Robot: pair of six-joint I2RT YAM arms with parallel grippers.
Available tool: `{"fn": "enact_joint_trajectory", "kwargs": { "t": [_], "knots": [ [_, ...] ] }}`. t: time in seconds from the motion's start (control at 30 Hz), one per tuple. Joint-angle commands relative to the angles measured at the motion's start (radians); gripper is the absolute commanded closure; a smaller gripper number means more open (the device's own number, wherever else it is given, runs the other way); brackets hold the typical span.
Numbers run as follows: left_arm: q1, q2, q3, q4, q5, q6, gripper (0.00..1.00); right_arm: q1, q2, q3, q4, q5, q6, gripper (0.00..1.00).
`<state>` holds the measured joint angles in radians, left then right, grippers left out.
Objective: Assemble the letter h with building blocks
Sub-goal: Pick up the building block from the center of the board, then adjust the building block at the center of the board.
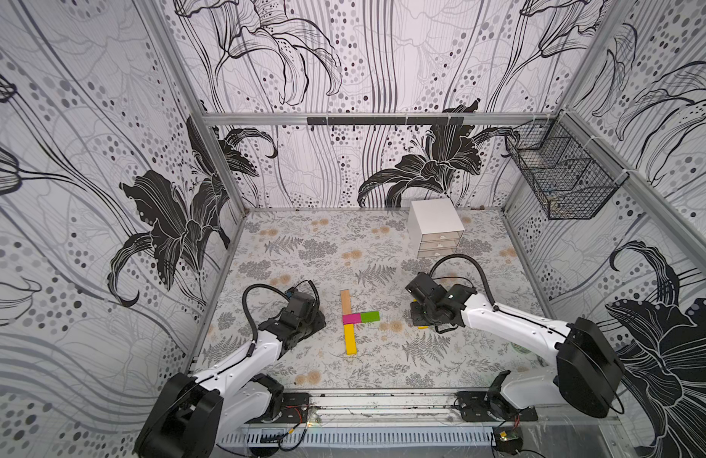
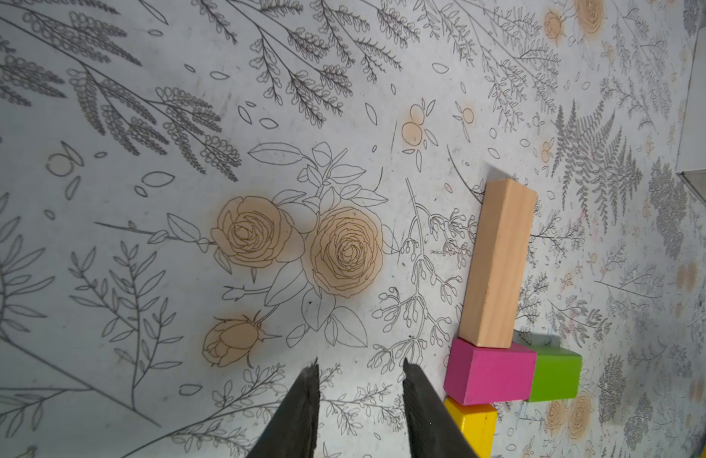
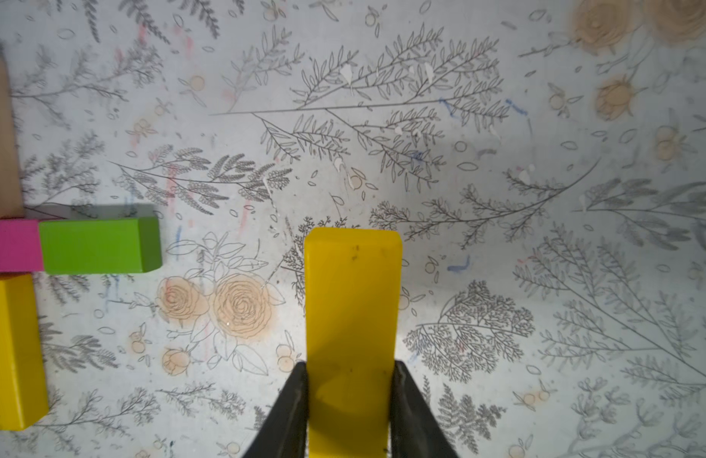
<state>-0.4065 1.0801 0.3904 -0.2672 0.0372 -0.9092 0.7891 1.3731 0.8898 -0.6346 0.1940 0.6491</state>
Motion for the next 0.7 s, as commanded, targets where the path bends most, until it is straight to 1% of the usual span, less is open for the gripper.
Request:
{"fn": "enact_joint_trajectory", "kwargs": {
  "t": [0.0, 0.2, 0.3, 0.4, 0.57, 0.67],
  "knots": [
    [0.005, 0.023, -0.012, 0.071, 0.006, -0.001, 0.63, 0.001, -0.035, -0.02, -0.055, 0.045, 0.043, 1.0],
    [0.005, 0.062, -0.026, 0.086, 0.01, -0.009, 0.65, 0.007, -0.081, -0.04, -0.048, 0.016, 0.089, 1.0],
    [0.004, 0.061, -0.025, 0.08, 0.009, -0.004, 0.66, 0.048, -0.11, -0.058, -0.059, 0.019, 0.125, 1.0],
    [0.004, 0.035, -0.025, 0.063, -0.012, -0.006, 0.67, 0.146, -0.124, -0.045, -0.118, 0.058, 0.175, 1.0],
    [0.005, -0.005, -0.03, 0.044, -0.02, -0.01, 0.67, 0.366, -0.101, -0.005, -0.213, 0.129, 0.275, 1.0],
    [0.004, -0.04, -0.047, 0.043, -0.028, -0.016, 0.67, 0.493, -0.061, 0.006, -0.209, 0.123, 0.33, 1.0]
  ]
}}
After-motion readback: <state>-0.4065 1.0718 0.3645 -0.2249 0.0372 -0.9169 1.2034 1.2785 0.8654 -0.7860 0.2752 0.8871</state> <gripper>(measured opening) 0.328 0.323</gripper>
